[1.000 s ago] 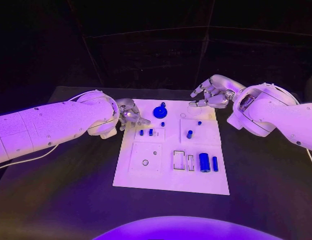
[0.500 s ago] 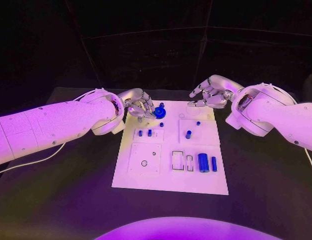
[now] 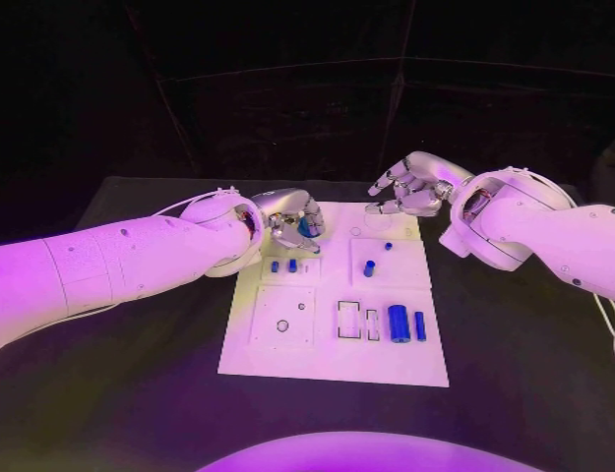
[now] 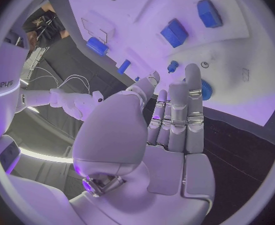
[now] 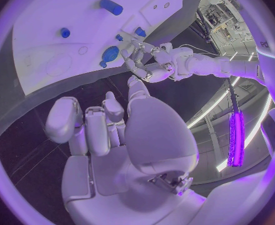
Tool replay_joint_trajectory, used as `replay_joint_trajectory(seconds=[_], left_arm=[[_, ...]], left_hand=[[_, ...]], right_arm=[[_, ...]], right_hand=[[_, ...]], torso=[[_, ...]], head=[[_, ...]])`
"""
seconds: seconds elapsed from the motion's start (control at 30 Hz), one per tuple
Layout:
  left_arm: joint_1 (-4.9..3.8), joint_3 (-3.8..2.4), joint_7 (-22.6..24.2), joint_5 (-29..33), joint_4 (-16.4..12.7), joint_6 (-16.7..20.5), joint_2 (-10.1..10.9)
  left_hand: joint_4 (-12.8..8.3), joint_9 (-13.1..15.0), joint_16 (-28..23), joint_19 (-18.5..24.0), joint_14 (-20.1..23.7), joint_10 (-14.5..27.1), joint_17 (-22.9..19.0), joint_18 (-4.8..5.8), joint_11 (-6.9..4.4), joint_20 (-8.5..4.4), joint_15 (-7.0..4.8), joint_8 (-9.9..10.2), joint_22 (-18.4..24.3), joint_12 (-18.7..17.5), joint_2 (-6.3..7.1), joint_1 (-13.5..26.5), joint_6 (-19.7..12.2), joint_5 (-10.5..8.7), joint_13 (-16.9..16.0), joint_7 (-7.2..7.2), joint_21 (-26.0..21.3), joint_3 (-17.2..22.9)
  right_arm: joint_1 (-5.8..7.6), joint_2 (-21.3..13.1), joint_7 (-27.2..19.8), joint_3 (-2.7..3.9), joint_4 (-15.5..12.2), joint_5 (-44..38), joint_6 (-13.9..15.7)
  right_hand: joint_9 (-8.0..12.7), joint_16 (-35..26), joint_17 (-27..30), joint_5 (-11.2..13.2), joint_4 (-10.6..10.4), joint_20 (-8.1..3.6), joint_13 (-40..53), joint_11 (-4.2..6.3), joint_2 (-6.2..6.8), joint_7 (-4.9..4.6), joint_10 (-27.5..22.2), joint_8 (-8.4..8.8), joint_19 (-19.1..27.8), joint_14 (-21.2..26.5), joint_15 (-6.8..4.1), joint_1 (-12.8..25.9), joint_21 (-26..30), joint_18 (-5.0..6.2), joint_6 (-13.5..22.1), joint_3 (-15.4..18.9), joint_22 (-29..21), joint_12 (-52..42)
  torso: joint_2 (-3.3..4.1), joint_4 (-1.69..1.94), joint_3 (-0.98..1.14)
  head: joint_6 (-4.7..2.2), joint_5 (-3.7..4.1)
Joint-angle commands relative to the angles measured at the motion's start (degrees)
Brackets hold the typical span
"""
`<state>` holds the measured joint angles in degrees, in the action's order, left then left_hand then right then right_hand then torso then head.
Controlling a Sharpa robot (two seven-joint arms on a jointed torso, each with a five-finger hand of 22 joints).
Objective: Assemble the parts on the task board
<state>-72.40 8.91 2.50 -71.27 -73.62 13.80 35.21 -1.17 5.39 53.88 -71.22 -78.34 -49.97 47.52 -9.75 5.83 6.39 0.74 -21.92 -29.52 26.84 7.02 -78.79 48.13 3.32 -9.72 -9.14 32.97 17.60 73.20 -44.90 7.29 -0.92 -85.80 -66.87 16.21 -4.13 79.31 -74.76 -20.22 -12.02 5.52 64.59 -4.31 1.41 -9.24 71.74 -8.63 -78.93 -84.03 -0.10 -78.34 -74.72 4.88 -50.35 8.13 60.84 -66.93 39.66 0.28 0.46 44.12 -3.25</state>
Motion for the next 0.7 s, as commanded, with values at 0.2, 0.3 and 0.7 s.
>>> replay_joint_trajectory(seconds=[0.2,0.3,0.7], left_arm=[[0.20,0.06,-0.5,-6.7,1.9,-0.6,-2.0],[0.23,0.07,-1.2,-7.6,2.3,-2.3,-2.6],[0.30,0.06,-3.3,-10.1,3.5,-7.8,-3.9]], left_hand=[[-0.1,-1.4,12.2,-2.0,-2.9,-0.4,9.8,-0.59,-0.03,-0.12,0.03,2.7,-2.7,-0.4,-0.22,0.6,2.0,-0.15,2.4,-0.05,3.5,-1.2],[-0.5,-1.5,15.0,-2.6,-3.8,-0.6,12.1,-0.50,-0.14,-0.22,-0.05,3.0,-4.4,-0.4,-0.65,0.1,3.1,-0.14,3.0,0.14,5.4,-0.8],[-0.9,-1.5,20.6,-5.6,-5.5,-2.8,17.2,1.20,-0.54,-0.45,-0.37,4.2,-16.0,-0.7,-1.12,0.2,5.7,-0.14,4.7,0.68,16.5,1.0]], right_arm=[[0.10,0.2,-0.4,0.03,0.1,0.1,0.6],[0.10,0.2,-0.5,0.03,0.1,0.1,0.6],[0.10,0.2,-0.3,0.03,-0.1,0.1,0.8]], right_hand=[[0.1,-0.3,0.1,-0.3,0.0,-0.17,-0.1,0.19,-0.26,0.01,-0.4,-0.35,0.4,-2.6,-0.47,-0.5,0.4,0.60,0.4,0.1,-0.1,0.2],[0.1,-0.3,0.1,-0.3,0.0,-0.17,-0.1,0.19,-0.26,0.01,-0.4,-0.35,0.4,-2.6,-0.47,-0.5,0.4,0.60,0.4,0.1,-0.1,0.2],[0.1,-0.4,0.1,-0.6,0.0,-0.18,0.0,0.20,-0.70,0.02,-0.4,-0.41,0.4,-2.6,-0.48,-0.9,0.4,0.61,0.4,0.0,-0.2,0.1]], torso=[[-0.05,0.03,0.02],[-0.04,-0.04,0.05],[-0.05,0.06,0.10]], head=[[0.23,0.28],[0.45,0.11],[0.42,0.27]])
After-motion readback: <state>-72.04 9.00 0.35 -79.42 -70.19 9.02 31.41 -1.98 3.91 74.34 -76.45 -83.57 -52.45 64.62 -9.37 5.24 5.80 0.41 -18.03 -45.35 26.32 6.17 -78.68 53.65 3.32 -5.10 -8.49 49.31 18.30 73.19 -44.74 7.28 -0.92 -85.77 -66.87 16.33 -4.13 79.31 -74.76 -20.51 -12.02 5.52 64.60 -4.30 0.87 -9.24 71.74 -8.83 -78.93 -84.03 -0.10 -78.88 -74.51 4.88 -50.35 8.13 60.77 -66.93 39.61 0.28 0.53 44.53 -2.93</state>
